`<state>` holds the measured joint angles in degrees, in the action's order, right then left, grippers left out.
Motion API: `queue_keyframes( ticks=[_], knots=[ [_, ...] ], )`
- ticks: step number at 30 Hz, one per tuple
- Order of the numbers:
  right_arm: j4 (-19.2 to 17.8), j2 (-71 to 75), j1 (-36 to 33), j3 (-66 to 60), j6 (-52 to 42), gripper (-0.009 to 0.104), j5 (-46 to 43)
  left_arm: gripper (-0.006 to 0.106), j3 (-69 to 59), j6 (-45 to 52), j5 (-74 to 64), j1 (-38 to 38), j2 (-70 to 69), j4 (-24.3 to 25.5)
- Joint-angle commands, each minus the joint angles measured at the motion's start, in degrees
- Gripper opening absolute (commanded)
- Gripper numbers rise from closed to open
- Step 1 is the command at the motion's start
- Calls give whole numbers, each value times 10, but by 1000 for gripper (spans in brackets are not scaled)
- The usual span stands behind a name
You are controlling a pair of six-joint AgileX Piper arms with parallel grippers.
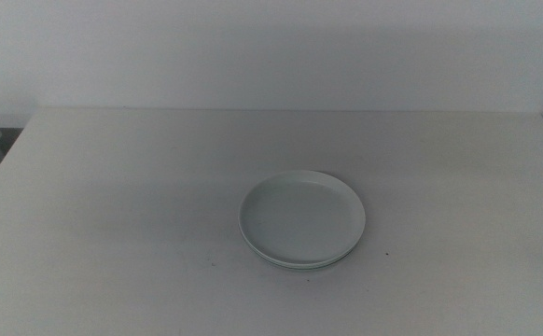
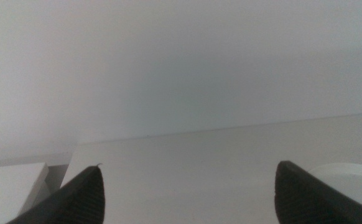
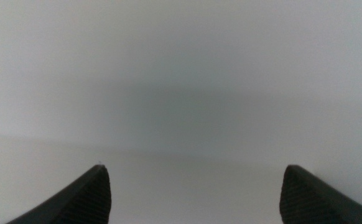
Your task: Stack the three bowls on top of each other.
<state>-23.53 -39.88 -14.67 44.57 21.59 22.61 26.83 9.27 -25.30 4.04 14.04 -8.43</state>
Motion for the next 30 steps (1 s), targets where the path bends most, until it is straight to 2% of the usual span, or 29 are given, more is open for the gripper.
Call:
queue_keyframes(
  ticks=[1,2,3,4,6,10,12,17,20,30],
  knots=[
    [93,41,46,-31,-114,75,-81,94,-1,-2,7,0,-3,0],
    [160,68,69,-56,-180,75,-117,94,-1,-2,7,0,-3,0],
    [211,98,89,-85,-235,75,-148,94,-1,-2,7,0,-3,0],
    [235,129,106,-115,-267,75,-171,94,-1,-2,7,0,-3,0],
    [229,187,138,-174,-263,75,-186,94,-1,-2,7,0,-3,0],
    [160,293,185,-283,-162,75,-184,94,-1,-2,7,0,-3,0],
    [143,332,186,-325,-129,75,-187,94,-1,-2,7,0,-3,0],
    [152,378,186,-396,-46,75,-178,94,-1,-2,7,0,-3,0],
    [152,384,186,-401,-45,75,-155,94,-1,-2,7,0,-3,0],
    [152,384,186,-401,-45,75,-165,94,-1,-2,7,0,-3,0]
  ],
)
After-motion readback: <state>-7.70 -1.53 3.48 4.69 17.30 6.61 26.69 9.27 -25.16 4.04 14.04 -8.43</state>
